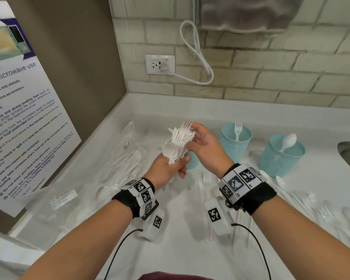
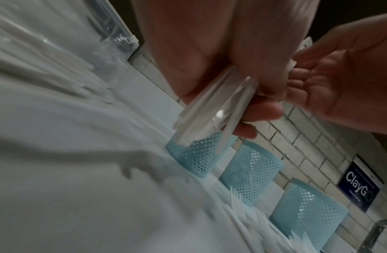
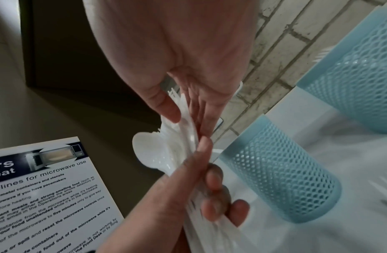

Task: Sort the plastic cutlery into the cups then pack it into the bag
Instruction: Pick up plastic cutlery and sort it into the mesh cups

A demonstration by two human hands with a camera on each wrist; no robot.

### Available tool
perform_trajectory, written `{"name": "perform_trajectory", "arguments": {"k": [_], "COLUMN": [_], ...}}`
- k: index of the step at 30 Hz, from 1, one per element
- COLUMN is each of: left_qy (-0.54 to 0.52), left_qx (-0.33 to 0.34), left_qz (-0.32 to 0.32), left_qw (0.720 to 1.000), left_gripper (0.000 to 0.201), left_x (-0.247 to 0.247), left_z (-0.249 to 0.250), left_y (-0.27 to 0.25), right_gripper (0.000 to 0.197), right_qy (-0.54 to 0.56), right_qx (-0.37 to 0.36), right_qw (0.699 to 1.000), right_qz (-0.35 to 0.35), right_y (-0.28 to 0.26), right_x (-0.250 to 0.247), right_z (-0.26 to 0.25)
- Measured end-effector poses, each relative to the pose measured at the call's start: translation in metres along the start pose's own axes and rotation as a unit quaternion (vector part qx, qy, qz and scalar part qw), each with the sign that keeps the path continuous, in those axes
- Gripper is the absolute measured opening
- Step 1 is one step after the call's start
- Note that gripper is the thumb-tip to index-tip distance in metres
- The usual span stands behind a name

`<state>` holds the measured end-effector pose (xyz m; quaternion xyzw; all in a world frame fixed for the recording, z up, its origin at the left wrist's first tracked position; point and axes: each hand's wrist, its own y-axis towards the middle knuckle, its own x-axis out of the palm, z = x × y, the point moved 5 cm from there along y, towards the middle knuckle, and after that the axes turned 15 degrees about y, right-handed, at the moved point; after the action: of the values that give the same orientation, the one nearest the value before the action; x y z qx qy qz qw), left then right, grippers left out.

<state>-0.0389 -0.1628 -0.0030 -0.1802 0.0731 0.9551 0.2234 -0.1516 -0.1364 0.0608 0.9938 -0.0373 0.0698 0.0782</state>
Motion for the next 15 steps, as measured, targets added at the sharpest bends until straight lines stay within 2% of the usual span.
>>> {"name": "perform_trajectory", "arguments": {"k": [6, 11, 15], "left_qy": [-0.054, -0.087, -0.115], "left_qx": [-0.009, -0.002, -0.035], "left_qz": [0.019, 0.017, 0.036], "left_qw": [0.998, 0.996, 0.992], "left_gripper": [0.010, 0.034, 0.038], "left_x": [-0.007, -0.009, -0.011], "left_z": [0.006, 0.014, 0.013], "left_y": [0.004, 0.004, 0.007], "right_gripper": [0.041, 0.028, 0.017], "right_qy": [-0.041, -0.052, -0.008], "right_qx": [-0.033, -0.047, -0.036], "right_qw": [0.998, 0.995, 0.996], "right_qz": [0.045, 0.072, 0.079], "right_y": [0.002, 0.005, 0.005], "right_x": [-0.006, -0.011, -0.010], "right_z": [0.001, -0.002, -0.001]}}
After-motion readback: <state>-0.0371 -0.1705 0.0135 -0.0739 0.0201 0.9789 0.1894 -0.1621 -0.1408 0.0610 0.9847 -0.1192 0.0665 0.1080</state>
